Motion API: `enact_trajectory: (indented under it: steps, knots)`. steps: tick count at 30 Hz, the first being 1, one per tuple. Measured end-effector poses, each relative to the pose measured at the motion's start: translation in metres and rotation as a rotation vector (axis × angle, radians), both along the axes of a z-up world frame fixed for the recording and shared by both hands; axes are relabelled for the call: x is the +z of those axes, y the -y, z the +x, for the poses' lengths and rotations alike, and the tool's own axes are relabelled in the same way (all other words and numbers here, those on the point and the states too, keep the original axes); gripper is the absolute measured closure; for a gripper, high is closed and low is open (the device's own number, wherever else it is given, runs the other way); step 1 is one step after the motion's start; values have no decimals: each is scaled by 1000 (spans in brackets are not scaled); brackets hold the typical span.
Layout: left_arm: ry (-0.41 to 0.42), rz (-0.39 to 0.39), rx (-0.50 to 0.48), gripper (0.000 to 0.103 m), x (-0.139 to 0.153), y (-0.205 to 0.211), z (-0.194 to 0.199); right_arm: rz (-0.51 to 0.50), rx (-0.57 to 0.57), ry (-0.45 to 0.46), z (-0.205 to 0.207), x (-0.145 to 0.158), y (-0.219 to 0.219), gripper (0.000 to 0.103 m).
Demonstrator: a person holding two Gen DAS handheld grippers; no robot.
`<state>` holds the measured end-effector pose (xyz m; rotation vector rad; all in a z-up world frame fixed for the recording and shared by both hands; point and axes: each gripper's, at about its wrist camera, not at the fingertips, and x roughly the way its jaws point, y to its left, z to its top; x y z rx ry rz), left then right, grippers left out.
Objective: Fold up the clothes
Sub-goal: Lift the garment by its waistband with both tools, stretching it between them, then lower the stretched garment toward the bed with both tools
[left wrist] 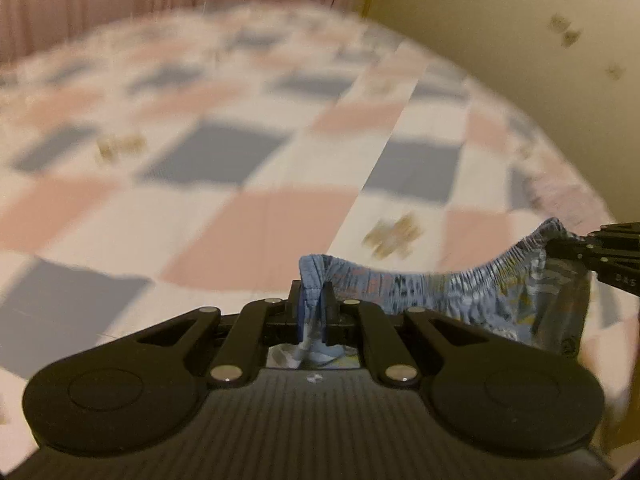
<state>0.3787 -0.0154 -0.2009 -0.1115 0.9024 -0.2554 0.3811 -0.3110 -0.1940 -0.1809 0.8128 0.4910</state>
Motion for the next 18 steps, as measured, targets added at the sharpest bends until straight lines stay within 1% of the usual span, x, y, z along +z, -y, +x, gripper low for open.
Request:
enact_trajectory:
  steps: [5,7,9,10,11,12,14,15,17,18]
  knots:
    - [-41,31,39,98,-33,-3,29,36,-20,-31,34,-22,7,101]
    - [-48,41,51,98,-33,-5,39,34,0,-44,45,-26,1,101]
    - [-63,47,61,98,-35,-6,49,16,30,-76,53,-38,-8,100]
    - [-89,50,66,98,-40,-7,52,5,41,-100,55,-46,-11,99]
    - [-114,53,71,97,-45,-7,54,-2,39,-118,55,-51,-13,97]
    - [-138,56,75,97,-50,-8,56,2,27,-118,53,-51,-11,90]
    - [-131,68,75,94,-43,-8,44,22,-5,-104,43,-44,-1,87]
    - [-127,75,75,93,-39,-8,38,28,-22,-96,36,-38,6,81]
    - [-120,87,75,82,-32,-8,26,35,-55,-95,19,-26,22,78]
    - [-117,94,74,81,-26,-7,16,40,-71,-108,8,-20,32,78]
